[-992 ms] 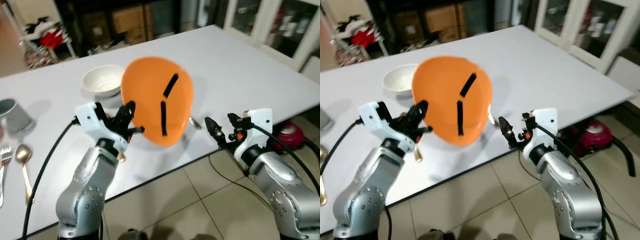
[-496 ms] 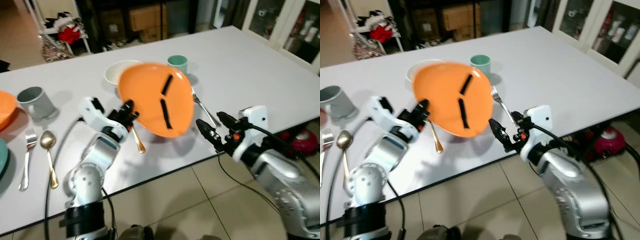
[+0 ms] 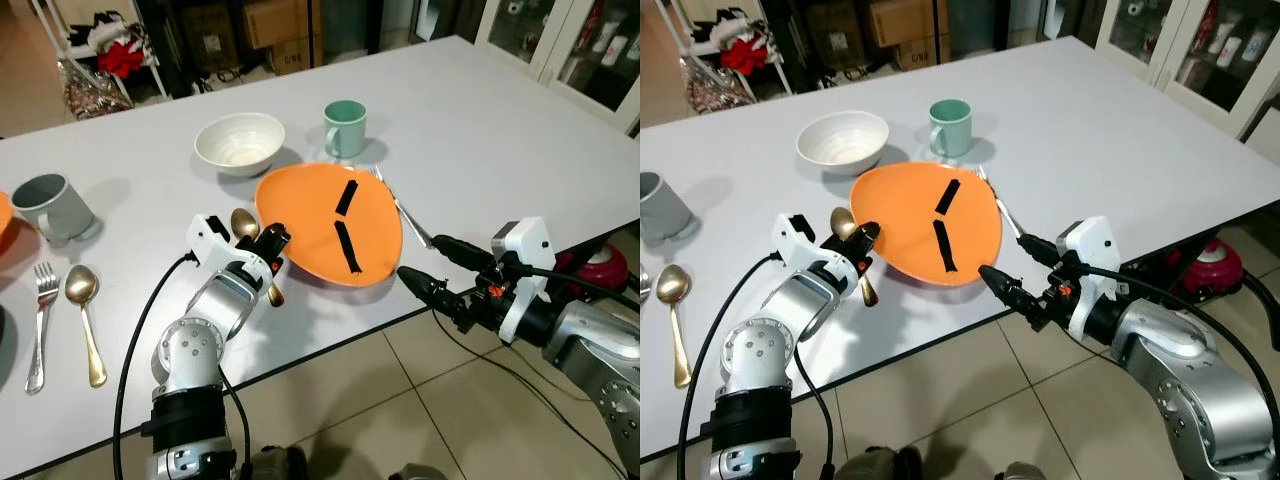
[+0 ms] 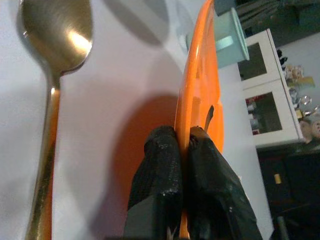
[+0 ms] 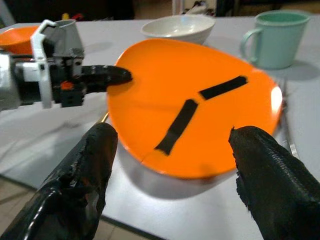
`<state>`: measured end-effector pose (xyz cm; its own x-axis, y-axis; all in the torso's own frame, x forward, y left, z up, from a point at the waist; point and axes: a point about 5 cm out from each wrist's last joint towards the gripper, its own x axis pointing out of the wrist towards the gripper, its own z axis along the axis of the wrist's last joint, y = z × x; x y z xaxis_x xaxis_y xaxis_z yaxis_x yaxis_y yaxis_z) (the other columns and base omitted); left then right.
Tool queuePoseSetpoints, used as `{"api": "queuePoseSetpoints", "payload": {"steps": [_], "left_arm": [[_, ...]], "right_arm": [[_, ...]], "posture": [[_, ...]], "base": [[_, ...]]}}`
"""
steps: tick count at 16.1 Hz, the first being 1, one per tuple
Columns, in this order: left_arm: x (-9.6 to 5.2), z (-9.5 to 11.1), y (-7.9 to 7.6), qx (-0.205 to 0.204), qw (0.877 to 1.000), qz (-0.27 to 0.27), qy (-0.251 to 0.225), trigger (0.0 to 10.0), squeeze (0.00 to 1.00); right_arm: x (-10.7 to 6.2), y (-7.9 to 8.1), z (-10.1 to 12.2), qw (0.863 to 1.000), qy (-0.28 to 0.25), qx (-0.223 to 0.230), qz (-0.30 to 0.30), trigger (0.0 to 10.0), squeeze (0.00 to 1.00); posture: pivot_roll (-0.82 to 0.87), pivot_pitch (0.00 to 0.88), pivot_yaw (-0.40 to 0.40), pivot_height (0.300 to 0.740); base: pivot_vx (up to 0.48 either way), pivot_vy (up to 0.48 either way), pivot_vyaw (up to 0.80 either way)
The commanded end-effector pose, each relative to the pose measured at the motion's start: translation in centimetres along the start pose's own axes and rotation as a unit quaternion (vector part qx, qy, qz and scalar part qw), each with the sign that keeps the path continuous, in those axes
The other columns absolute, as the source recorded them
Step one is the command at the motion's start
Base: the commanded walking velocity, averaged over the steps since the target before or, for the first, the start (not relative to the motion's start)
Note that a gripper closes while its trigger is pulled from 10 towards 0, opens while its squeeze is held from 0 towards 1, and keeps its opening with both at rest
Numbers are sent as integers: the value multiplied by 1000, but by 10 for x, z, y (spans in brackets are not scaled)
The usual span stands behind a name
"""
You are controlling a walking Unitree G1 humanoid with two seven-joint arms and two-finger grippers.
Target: Setting the table
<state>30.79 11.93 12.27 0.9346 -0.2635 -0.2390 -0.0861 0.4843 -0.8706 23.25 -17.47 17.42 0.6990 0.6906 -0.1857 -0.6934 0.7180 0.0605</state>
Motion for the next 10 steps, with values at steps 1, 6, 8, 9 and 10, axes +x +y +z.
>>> {"api": "queuePoseSetpoints", "payload": {"steps": [1,6,8,9,10], "left_arm": [[1,5,-2,-33,999,-2,-18,10000,4],[4,5,6,-48,999,2,-8,10000,1000],[6,5,9,-48,999,7,0,10000,1000],[7,3,11,-47,999,10,4,10000,1000],[7,3,11,-46,999,13,8,10000,1000]], "right_arm": [[-4,3,3,1000,0,1,17,10000,0],[-7,6,1,999,10,0,37,10000,0],[-6,6,1,999,11,-1,38,10000,0],[-6,6,1,999,11,-1,37,10000,0],[-6,6,1,999,11,-2,37,10000,0]], "posture": [[-156,112,103,740],[-154,116,100,740],[-153,115,101,740],[-155,114,103,740],[-155,114,103,740]], "base": [[0,0,0],[0,0,0],[0,0,0],[0,0,0],[0,0,0]]}}
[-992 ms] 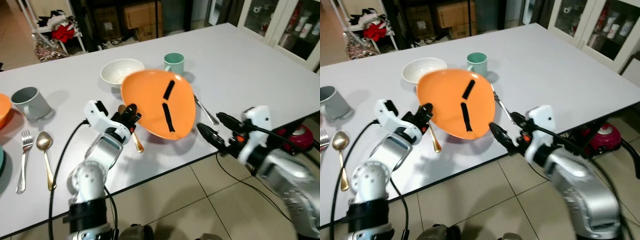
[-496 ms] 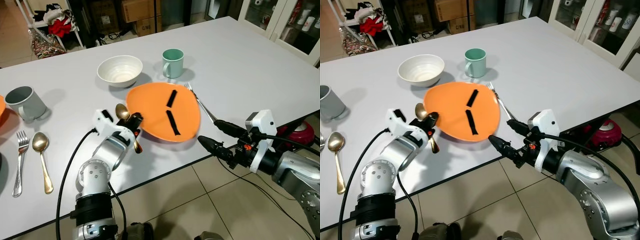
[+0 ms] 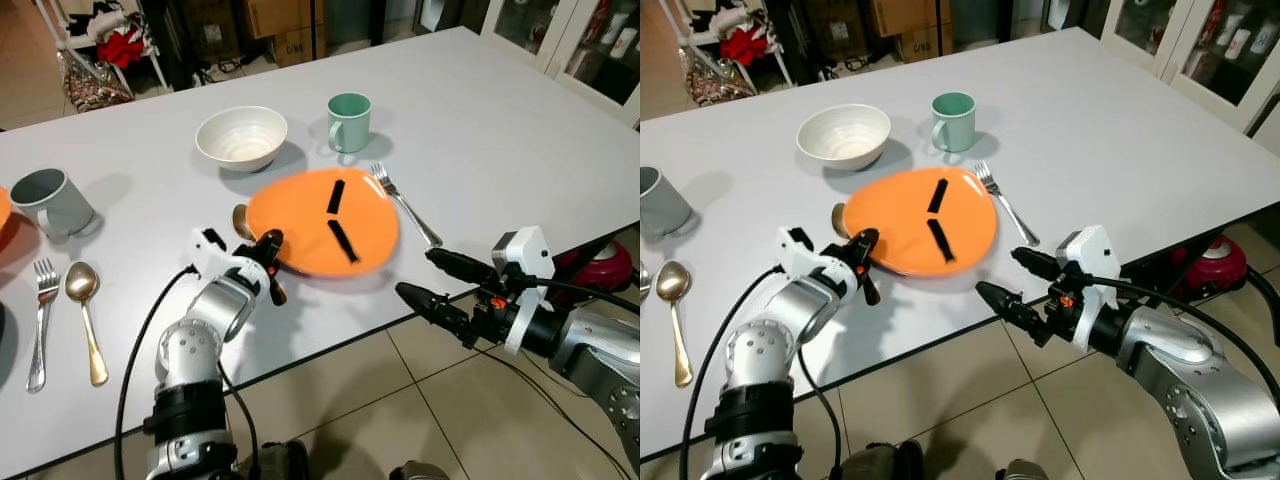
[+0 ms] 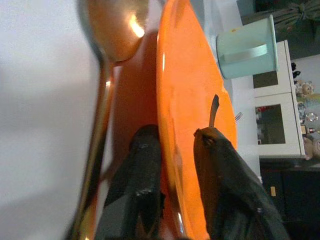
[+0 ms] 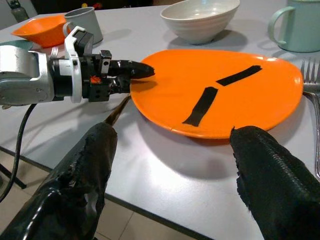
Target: Setting the table
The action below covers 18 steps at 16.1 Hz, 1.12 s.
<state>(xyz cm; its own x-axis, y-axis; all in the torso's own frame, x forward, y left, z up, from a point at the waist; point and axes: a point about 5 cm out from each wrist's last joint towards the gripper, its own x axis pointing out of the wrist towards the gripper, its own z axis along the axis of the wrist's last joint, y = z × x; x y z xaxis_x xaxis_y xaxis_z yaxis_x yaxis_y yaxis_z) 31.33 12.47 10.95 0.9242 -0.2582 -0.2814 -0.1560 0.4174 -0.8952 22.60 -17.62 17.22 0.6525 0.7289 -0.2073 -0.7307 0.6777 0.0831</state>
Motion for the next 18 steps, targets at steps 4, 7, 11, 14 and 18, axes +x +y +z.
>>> {"api": "queuePoseSetpoints", "payload": {"steps": [4,7,11,14,18], "left_arm": [[-4,3,7,8,1000,12,3,10000,1000],[-11,5,12,15,1000,21,6,10000,1000],[-22,5,22,22,999,34,13,10000,1000],[-37,4,28,25,999,38,17,10000,1000],[-57,6,24,31,999,17,17,10000,1000]], "right_arm": [[-2,3,2,1000,4,-9,10,10000,0],[-2,4,1,1000,6,-10,12,10000,0],[0,4,0,1000,6,-8,16,10000,0],[-1,5,-2,1000,7,-5,16,10000,0],[-1,7,-5,1000,6,3,16,10000,0]], "posture": [[-152,113,104,740],[-145,111,105,740],[-138,106,107,740],[-136,96,113,740],[-122,77,111,740]], "base": [[0,0,0],[0,0,0],[0,0,0],[0,0,0],[0,0,0]]}}
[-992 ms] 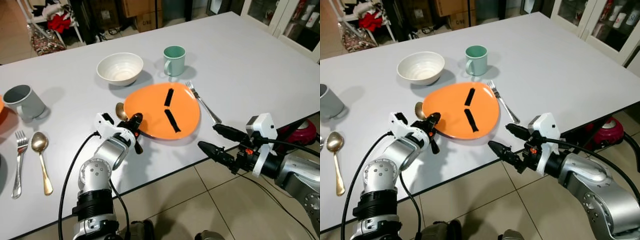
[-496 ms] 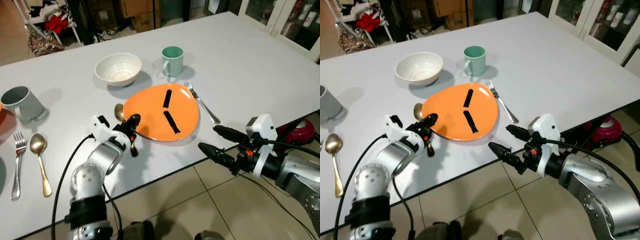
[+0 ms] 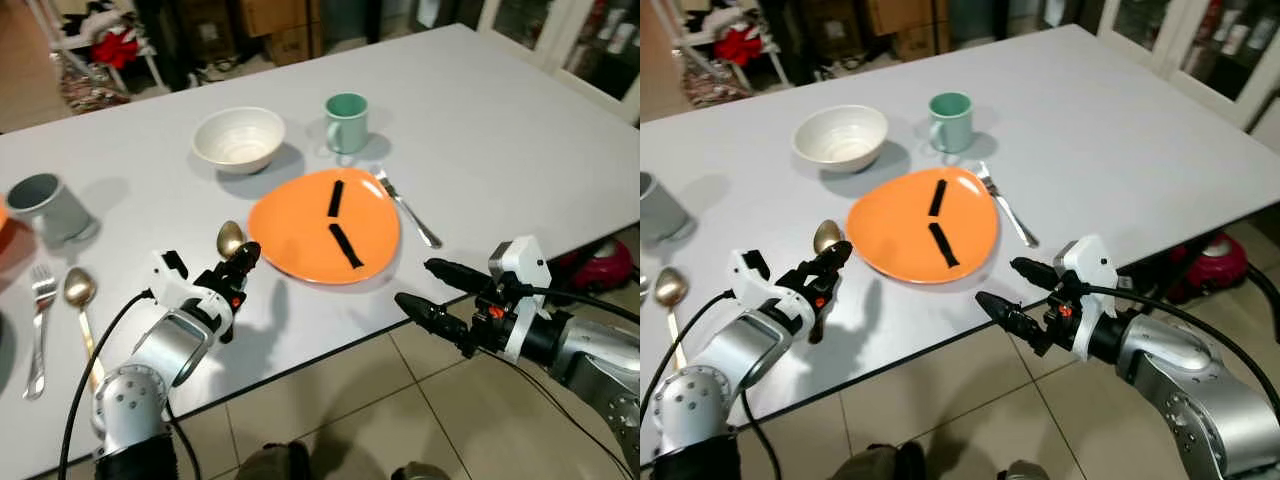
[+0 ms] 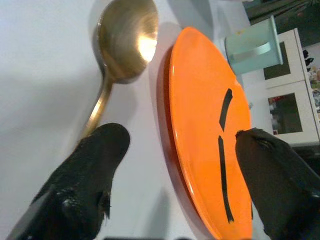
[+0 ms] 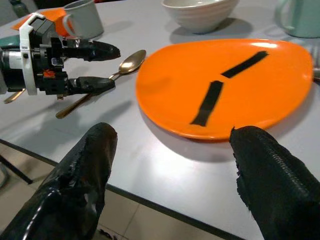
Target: Setting the table
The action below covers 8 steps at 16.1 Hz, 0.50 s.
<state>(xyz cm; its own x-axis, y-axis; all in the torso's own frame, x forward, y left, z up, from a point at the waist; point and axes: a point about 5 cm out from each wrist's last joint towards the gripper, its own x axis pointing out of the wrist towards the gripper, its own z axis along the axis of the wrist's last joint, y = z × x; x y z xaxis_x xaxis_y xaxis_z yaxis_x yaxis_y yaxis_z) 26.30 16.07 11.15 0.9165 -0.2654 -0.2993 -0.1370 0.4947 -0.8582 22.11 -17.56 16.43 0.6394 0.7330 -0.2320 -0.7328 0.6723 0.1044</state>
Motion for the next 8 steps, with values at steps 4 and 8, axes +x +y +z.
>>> {"api": "queuePoseSetpoints", "payload": {"steps": [4,8], "left_arm": [[-13,-18,-37,43,994,-94,28,10000,576],[-22,9,-42,229,971,-40,-49,10000,361]], "right_arm": [[6,6,3,1000,-18,0,21,10000,0],[9,9,2,999,-16,-12,30,10000,0]], "posture": [[-103,49,110,740],[-100,36,122,740]], "base": [[0,0,0],[0,0,0]]}}
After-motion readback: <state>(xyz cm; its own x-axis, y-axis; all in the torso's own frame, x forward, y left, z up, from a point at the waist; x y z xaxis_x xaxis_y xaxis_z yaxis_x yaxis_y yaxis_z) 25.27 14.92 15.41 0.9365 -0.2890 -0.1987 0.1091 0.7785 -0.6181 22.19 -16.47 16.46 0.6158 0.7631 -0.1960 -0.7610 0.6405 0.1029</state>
